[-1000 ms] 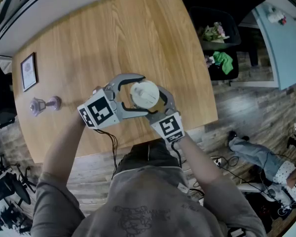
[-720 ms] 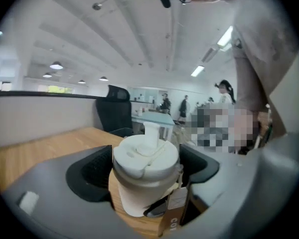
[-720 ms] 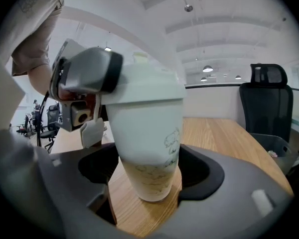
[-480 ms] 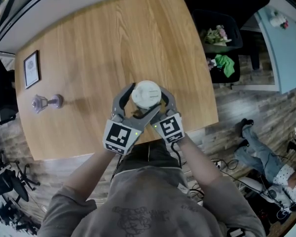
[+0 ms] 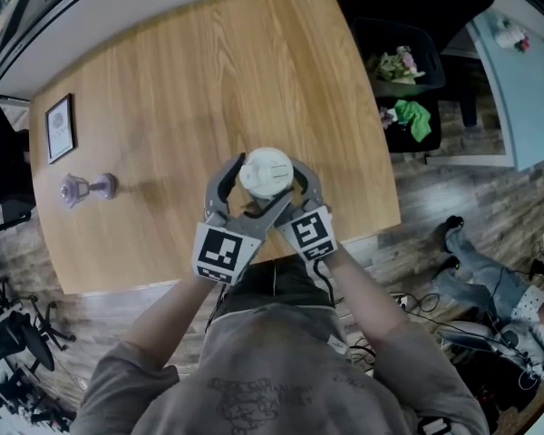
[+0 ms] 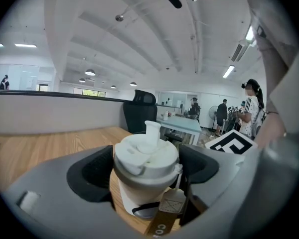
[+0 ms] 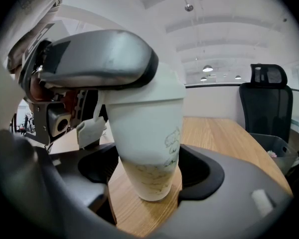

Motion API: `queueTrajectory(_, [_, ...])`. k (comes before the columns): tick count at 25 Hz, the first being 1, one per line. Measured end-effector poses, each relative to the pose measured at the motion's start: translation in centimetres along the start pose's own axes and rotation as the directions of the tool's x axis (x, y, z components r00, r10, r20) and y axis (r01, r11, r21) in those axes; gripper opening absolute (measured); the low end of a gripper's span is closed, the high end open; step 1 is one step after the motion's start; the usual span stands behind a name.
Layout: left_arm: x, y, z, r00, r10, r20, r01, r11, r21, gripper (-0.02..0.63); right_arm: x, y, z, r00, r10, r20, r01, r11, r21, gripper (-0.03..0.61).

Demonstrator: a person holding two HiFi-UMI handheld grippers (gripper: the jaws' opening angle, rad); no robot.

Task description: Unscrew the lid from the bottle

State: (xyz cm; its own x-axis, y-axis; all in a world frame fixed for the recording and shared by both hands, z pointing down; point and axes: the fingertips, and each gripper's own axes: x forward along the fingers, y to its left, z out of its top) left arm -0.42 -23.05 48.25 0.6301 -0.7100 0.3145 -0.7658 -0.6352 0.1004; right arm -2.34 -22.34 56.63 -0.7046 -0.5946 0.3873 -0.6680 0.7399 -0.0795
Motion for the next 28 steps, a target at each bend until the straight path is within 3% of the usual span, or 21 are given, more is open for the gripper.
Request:
queueTrajectory(10, [-0.7, 0.3, 0.2, 0.999, 0.046, 0.012, -0.045, 0.997, -0.055, 0.410, 0.1, 0.5, -0.1, 0.999, 0.027, -0.036, -0.027, 1.000, -0.014, 0.385])
queueTrajectory(18, [-0.9, 0.0, 2.9, 0.997, 0.055, 0.054, -0.054, 0.998, -0.014, 0.407, 0.1, 0.3, -0.1, 0.999, 0.021, -0.048, -0.021, 1.000, 0.001, 0.387])
queueTrajectory(23, [-2.3, 0.6, 4.6, 0.994, 0.064, 0.090, -0.062, 0.998, -0.024, 0.407, -0.5, 0.5, 0.1, 0.996, 0.062, -0.060, -0.057, 0.994, 0.089, 0.391])
queueTrajectory(28, [-4.1, 1.0, 6.7, 0.988, 0.074, 0.134, -0.070, 0.997, -0.033, 0.405, -2.1, 0.8, 0.8, 0.992, 0.079, -0.094, -0.068, 0.992, 0.109, 0.400])
